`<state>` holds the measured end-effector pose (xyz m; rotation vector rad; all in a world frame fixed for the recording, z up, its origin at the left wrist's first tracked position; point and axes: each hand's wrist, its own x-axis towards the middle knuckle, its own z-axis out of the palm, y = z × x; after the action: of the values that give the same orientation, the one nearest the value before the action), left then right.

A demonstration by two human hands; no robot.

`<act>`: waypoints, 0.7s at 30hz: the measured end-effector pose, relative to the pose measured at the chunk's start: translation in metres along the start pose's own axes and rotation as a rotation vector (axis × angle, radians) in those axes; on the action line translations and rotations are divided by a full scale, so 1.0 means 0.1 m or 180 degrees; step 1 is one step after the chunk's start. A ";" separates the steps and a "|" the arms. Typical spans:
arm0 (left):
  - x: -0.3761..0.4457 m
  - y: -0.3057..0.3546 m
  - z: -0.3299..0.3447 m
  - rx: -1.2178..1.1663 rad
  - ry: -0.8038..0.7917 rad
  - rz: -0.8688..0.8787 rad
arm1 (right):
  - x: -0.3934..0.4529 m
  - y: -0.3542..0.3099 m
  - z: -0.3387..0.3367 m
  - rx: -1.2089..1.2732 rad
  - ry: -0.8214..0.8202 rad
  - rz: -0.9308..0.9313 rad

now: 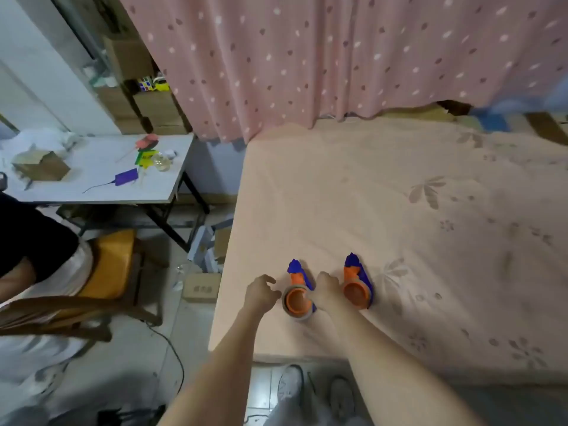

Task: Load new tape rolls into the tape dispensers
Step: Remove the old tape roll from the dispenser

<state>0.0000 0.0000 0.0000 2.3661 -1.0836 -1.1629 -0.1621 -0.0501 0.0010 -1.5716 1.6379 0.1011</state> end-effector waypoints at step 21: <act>0.40 -0.09 -0.48 -0.0098 -0.0627 -0.0014 | 0.20 -0.06 0.27 -0.0584 0.0381 0.0410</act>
<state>0.0576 -0.0261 0.0032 2.2689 -1.1126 -1.4282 -0.1406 -0.0516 -0.0253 -1.6338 1.8680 0.2352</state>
